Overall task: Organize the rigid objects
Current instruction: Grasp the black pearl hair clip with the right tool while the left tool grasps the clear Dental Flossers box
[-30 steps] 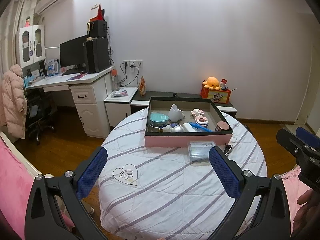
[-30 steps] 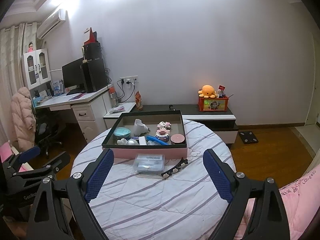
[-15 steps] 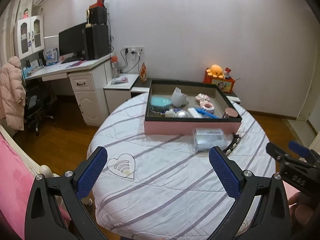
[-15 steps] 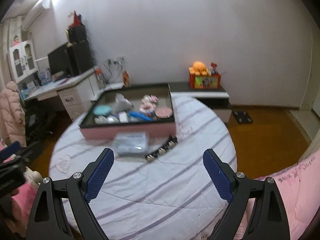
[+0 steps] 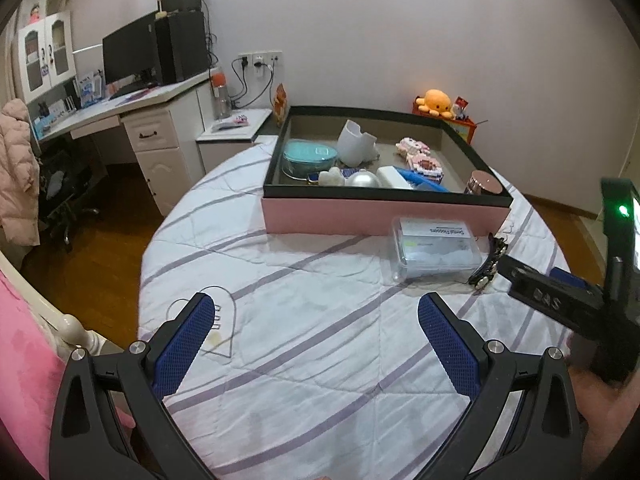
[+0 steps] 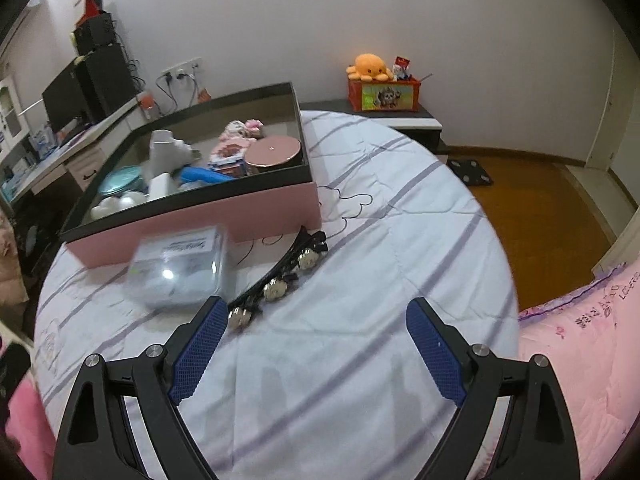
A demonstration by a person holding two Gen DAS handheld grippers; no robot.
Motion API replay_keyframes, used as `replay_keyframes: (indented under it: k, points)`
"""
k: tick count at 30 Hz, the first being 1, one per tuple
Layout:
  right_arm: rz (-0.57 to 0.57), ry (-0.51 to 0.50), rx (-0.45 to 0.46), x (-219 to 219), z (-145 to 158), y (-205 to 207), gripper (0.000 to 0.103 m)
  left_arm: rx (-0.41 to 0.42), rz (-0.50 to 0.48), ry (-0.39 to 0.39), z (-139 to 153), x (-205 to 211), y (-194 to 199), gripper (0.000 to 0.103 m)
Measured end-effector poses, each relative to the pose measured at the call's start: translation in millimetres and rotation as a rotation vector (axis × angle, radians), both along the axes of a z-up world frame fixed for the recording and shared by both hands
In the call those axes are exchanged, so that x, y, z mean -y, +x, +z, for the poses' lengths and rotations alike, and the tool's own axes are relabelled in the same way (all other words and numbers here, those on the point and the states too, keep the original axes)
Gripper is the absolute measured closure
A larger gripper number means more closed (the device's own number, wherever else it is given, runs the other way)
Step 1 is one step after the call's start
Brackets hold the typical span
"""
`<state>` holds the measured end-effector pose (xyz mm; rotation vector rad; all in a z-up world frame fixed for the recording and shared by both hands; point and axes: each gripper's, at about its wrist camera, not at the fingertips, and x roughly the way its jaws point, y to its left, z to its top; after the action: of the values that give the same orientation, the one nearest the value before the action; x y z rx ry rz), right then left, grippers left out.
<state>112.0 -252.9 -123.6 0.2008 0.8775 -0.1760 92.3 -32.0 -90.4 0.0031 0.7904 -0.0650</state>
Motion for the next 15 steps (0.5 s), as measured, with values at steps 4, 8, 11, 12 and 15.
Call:
replay_keyframes:
  k: [4,8,11,12,15]
  points:
    - [-0.019,-0.011,-0.037,-2,-13,24,0.011,-0.015,0.0,0.007,-7,3,8,0.0]
    - [-0.031,-0.042,-0.058,-1,-22,35,0.011,-0.029,0.001,0.013,-13,3,15,0.0]
    - [0.04,-0.081,-0.08,-3,-27,32,0.02,-0.037,0.001,0.009,-17,4,19,0.0]
    - [0.057,-0.091,-0.08,-3,-26,28,0.026,-0.039,0.001,0.009,-18,4,21,0.0]
    - [0.084,-0.121,-0.076,-8,-21,18,0.05,-0.044,-0.005,0.011,-21,6,23,0.0]
